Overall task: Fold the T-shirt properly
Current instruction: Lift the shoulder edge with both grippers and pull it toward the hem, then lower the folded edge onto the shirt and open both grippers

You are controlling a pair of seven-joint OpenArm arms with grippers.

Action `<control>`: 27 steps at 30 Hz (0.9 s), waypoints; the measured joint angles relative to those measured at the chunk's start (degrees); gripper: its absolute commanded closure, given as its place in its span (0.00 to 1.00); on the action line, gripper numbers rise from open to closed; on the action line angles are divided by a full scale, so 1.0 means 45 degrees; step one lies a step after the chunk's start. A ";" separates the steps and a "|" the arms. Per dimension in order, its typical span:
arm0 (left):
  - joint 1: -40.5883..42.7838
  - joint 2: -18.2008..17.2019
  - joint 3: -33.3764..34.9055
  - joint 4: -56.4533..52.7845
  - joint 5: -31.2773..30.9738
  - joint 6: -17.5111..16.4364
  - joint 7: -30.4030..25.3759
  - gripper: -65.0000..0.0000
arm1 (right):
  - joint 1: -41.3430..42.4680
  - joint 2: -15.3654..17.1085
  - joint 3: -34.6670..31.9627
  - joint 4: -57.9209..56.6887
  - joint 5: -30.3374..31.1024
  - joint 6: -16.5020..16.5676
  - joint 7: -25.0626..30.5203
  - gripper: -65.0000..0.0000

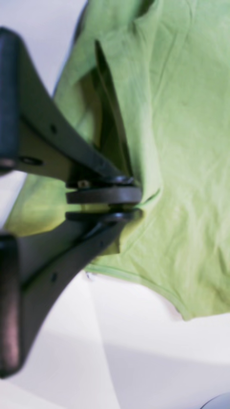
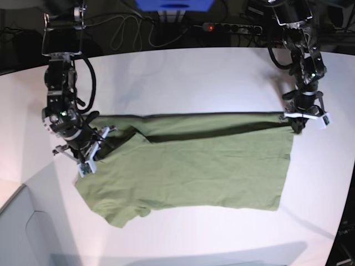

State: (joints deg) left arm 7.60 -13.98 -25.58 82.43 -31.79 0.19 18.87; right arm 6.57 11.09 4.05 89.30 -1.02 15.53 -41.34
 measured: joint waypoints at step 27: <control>-0.0413 0.0000 -0.0063 -0.0058 0.0005 -0.0005 -0.0039 1.00 | -0.3614 0.0034 0.0267 0.5493 -0.0015 0.0000 -0.0073 1.00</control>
State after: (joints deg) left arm 5.74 -13.98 -25.87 82.17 -31.77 0.16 18.70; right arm -9.69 11.25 5.26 114.02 -1.08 15.53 -41.67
